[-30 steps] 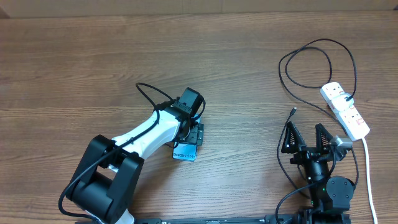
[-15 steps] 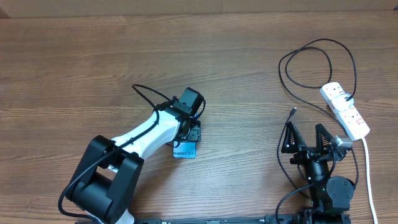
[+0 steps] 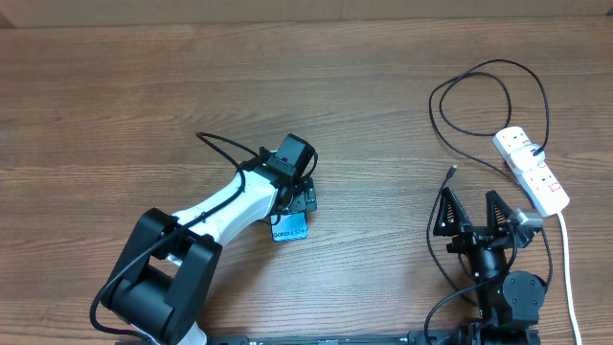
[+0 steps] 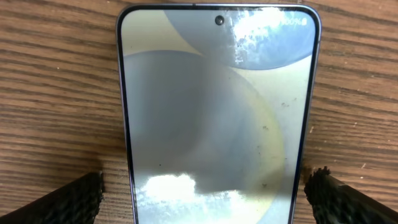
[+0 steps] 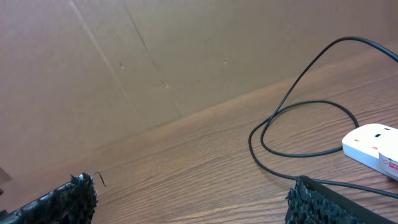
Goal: Plug charger to phone and switch on socket
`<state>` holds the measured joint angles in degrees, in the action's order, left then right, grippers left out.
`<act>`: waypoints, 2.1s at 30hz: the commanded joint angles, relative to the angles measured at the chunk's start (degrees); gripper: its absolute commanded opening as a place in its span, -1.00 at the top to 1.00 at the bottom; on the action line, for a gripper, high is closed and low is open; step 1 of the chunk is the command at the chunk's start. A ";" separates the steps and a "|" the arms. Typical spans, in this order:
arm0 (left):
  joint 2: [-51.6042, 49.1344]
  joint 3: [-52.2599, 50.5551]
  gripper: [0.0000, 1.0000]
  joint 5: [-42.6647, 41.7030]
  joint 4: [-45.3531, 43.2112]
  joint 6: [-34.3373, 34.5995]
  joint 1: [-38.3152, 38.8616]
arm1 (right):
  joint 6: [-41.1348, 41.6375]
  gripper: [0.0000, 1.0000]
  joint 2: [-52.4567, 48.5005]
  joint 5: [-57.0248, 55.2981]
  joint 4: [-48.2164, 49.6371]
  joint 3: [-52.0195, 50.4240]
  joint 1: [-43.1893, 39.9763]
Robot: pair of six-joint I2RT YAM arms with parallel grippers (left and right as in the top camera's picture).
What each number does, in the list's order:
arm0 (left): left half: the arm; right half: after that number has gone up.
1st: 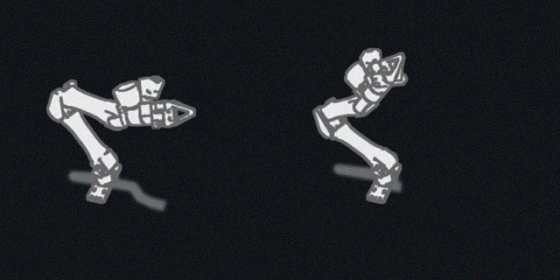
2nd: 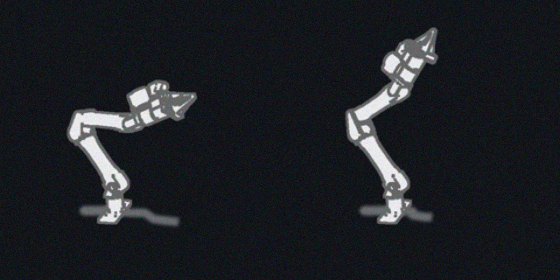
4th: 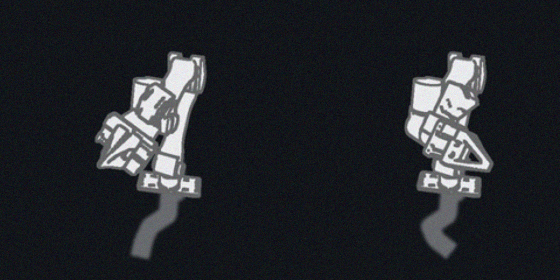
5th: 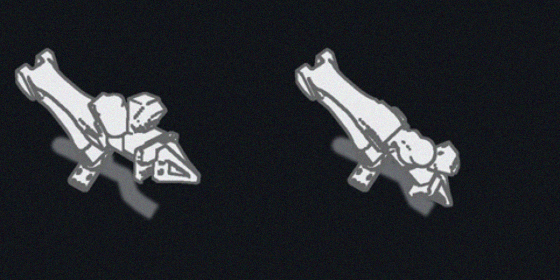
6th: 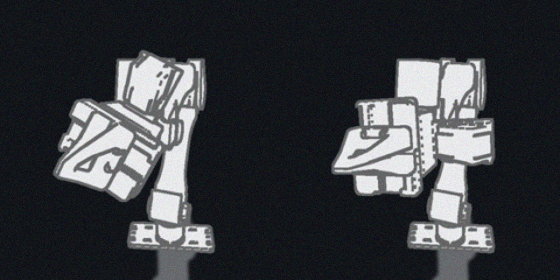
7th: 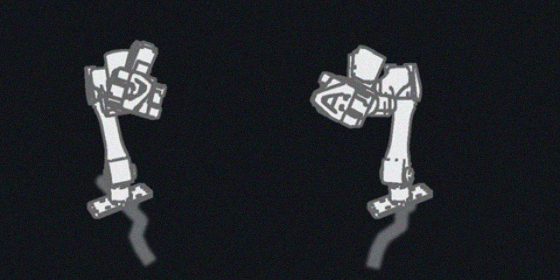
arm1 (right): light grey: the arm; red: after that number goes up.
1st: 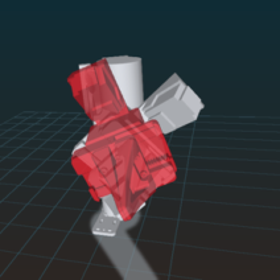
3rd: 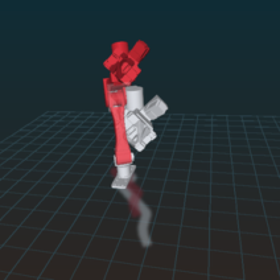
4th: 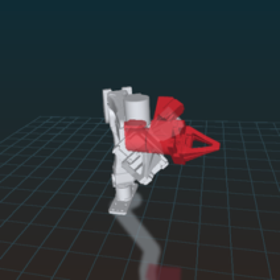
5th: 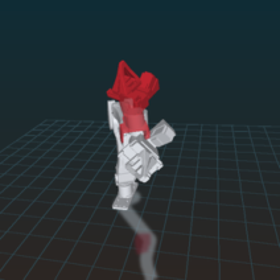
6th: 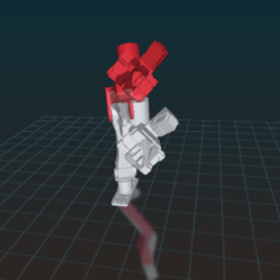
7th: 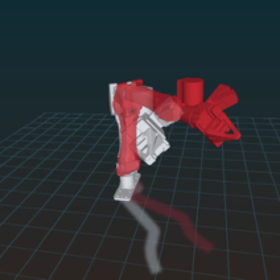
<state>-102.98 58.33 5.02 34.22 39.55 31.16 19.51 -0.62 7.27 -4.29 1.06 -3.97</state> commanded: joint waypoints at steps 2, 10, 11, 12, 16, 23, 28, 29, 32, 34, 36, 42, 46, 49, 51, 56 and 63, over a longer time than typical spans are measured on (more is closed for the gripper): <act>-0.81 -1.60 -1.00 0.17 -0.63 1.20 0.33 | 0.15 -1.00 0.46 0.09 0.28 -0.61 0.15; -0.79 3.19 -1.00 -6.32 6.62 -2.14 -1.01 | 0.15 -0.99 0.46 0.09 0.28 -0.61 0.15; -0.79 4.52 -1.00 -6.34 8.41 -2.29 -1.40 | 0.15 -1.00 0.46 0.09 0.28 -0.61 0.15; -0.79 5.68 -1.00 -6.34 9.90 -2.29 -1.66 | 0.15 -1.00 0.46 0.09 0.26 -0.61 0.15; -0.79 9.35 -1.00 -6.36 14.93 -2.29 -2.10 | 0.15 -1.00 0.46 0.09 0.28 -0.61 0.15; -0.81 9.70 -0.99 -7.56 15.41 -2.29 -2.10 | 0.15 -1.00 0.46 0.09 0.28 -0.61 0.15; -2.03 9.70 -1.00 -7.39 15.02 -3.93 -2.27 | 0.15 -1.00 0.46 0.09 0.26 -0.61 0.15; -2.69 9.70 -1.00 -7.39 14.99 -4.00 -2.27 | 0.15 -1.00 0.46 0.09 0.28 -0.61 0.15; -4.85 9.70 -1.00 -7.39 14.49 -4.00 -2.27 | 0.15 -1.00 0.46 0.09 0.28 -0.61 0.15; -6.47 9.70 -0.99 -7.32 14.05 -4.00 -2.27 | 0.15 -1.00 0.46 0.09 0.28 -0.61 0.15; -7.96 9.70 -1.00 -6.86 13.42 -3.98 -2.27 | 0.15 -1.00 0.46 0.09 0.28 -0.61 0.15; -12.28 9.70 -1.00 -6.38 12.20 -3.98 -2.27 | 0.15 -1.00 0.46 0.09 0.28 -0.61 0.15; -13.75 9.70 -0.96 -6.34 11.87 -3.98 -2.29 | 0.15 -1.00 0.46 0.09 0.28 -0.61 0.15; -13.75 9.73 -0.84 -6.34 11.58 -3.98 -2.29 | 0.17 -1.00 0.46 0.09 0.26 -0.61 0.15; -13.75 9.73 -0.76 -6.32 11.56 -3.96 -2.32 | 0.15 -1.00 0.46 0.09 0.28 -0.61 0.15; -13.75 9.73 -0.75 -6.03 11.41 -3.96 -2.34 | 0.15 -1.00 0.46 0.09 0.28 -0.61 0.15; -13.75 9.73 -0.92 -6.05 10.47 -3.74 -2.38 | 0.15 -1.00 0.46 0.09 0.28 -0.61 0.15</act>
<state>-111.42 69.87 -0.49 46.78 36.21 29.21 19.49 -0.62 7.25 -4.29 1.06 -3.99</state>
